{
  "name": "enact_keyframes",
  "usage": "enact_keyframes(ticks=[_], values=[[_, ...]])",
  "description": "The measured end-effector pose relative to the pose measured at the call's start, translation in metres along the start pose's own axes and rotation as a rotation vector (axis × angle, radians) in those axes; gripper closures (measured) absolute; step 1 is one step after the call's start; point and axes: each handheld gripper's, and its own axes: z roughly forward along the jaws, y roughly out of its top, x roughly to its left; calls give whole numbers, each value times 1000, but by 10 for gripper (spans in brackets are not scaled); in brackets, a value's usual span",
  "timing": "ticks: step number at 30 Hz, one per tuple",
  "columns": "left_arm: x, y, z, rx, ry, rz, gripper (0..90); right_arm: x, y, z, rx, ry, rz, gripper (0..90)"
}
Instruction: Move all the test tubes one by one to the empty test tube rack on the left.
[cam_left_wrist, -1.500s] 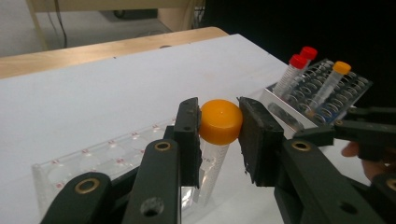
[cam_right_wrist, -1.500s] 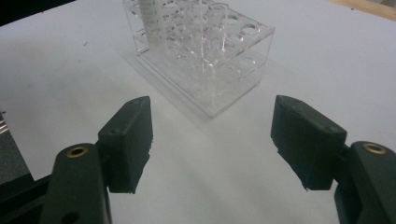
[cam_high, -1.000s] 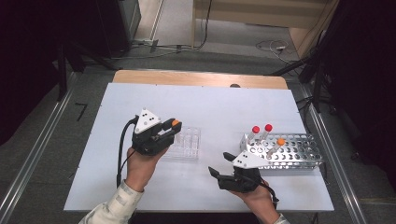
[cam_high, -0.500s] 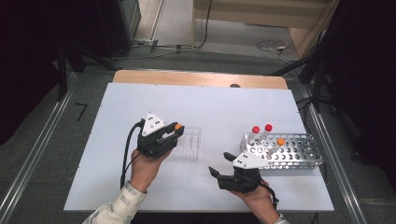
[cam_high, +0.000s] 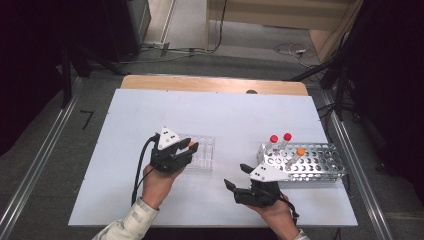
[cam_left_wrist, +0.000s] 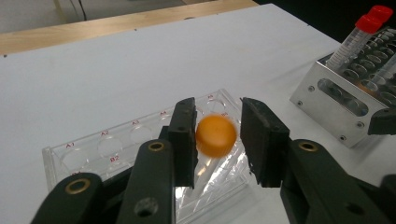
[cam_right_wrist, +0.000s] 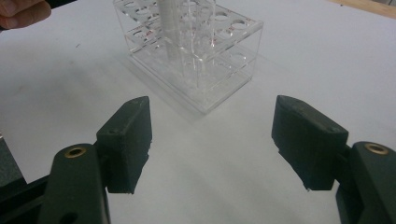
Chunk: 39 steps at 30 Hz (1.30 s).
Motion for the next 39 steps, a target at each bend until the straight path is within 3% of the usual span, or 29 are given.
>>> enact_keyframes(ticks=[4, 9, 14, 23, 32, 35, 39], values=[[0, 1, -2, -4, -2, -4, 619, 0, 0, -1, -5, -1, -1, 271], [4, 4, -9, -12, -14, -29, 487, -2, 0, -6, -15, -10, 0, 273], [7, 5, -20, -23, 19, -27, 323, -11, -4, -19, -34, -36, 24, 276], [19, 3, -27, -25, 80, -53, 176, -30, -18, -48, -61, -96, 69, 281], [20, 3, -28, -43, 85, -67, 158, -61, -32, -79, -83, -196, 139, 280], [20, 3, -28, -40, 81, -63, 157, -69, -37, -84, -78, -250, 143, 284], [19, 3, -29, -47, 86, -63, 153, -84, -43, -87, -76, -288, 188, 302]])
